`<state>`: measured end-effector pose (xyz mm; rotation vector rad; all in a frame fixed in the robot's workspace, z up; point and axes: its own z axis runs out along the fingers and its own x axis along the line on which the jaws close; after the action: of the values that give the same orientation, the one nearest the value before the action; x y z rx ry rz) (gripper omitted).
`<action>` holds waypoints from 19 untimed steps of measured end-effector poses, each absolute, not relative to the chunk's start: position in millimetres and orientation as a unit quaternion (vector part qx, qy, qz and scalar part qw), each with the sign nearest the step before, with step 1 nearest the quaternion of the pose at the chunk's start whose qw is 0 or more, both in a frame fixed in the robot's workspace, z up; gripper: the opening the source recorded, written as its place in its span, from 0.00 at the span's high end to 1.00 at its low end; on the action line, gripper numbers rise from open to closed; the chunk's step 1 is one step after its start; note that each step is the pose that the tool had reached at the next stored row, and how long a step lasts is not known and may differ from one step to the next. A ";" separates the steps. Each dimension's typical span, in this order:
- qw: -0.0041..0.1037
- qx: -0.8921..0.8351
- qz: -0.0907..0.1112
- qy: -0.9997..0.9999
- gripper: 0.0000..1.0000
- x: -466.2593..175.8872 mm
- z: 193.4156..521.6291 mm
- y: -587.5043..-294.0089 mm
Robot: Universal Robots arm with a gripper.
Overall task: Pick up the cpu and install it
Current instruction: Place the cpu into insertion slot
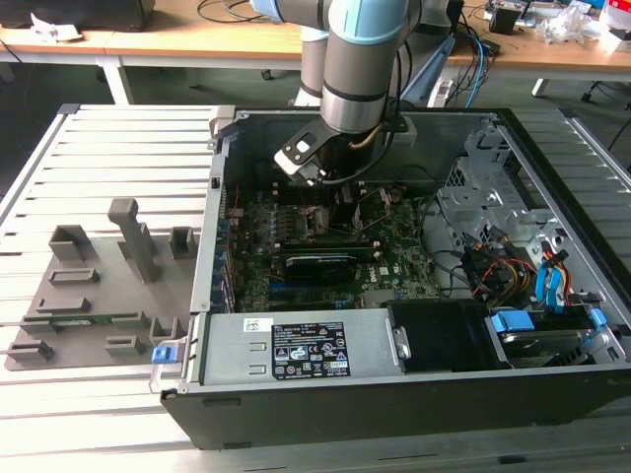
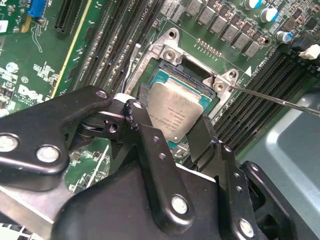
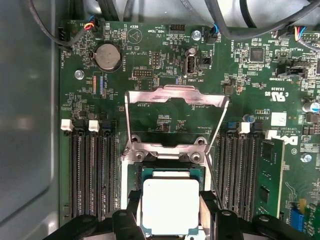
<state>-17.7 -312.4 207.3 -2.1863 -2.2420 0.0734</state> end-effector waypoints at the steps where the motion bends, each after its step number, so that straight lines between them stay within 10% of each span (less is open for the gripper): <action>1: 0.005 -0.698 0.023 -0.716 0.45 -17.7 206.7 -312.1; 19: 0.005 -0.700 0.023 -0.714 0.45 -19.5 196.0 -308.8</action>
<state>-19.5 -308.8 196.0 -2.1929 -2.2354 0.0736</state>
